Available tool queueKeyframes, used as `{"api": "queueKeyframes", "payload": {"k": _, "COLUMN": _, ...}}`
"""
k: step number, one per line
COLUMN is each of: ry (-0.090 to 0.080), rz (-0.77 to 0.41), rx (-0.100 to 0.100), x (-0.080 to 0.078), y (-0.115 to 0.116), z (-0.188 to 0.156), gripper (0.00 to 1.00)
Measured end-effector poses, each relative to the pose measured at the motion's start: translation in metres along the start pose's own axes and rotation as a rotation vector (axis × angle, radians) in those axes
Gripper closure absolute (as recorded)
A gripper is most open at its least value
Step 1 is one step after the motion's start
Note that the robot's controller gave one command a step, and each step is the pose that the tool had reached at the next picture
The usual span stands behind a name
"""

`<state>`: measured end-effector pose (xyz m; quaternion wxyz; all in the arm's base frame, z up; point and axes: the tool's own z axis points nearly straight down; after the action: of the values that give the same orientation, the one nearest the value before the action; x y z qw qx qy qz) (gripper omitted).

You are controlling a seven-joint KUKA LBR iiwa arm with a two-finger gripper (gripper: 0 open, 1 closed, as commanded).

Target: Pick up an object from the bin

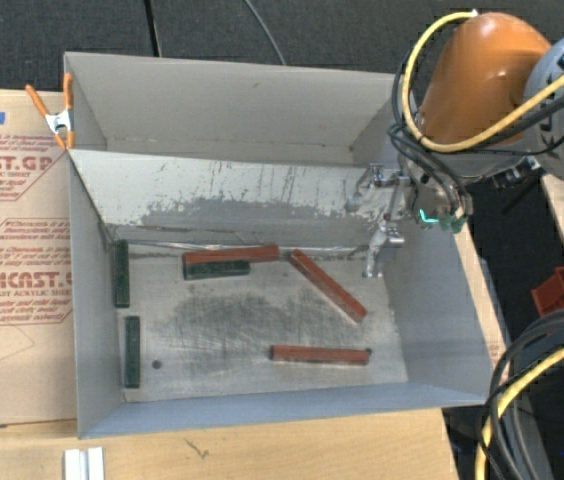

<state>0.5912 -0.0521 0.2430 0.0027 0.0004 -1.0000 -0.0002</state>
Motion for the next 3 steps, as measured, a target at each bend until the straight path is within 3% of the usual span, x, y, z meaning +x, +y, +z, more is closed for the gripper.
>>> {"api": "queueKeyframes", "payload": {"k": 1, "ry": -0.008, "rz": 0.0, "rx": 0.001, "x": -0.001, "y": 0.0, "z": -0.005, "gripper": 0.0}}
{"api": "queueKeyframes", "payload": {"k": 2, "ry": -0.013, "rz": 0.059, "rx": 0.0, "x": -0.003, "y": -0.003, "z": 0.064, "gripper": 0.0}}
{"api": "queueKeyframes", "payload": {"k": 3, "ry": -0.003, "rz": 0.067, "rx": 0.0, "x": -0.001, "y": -0.005, "z": 0.108, "gripper": 0.0}}
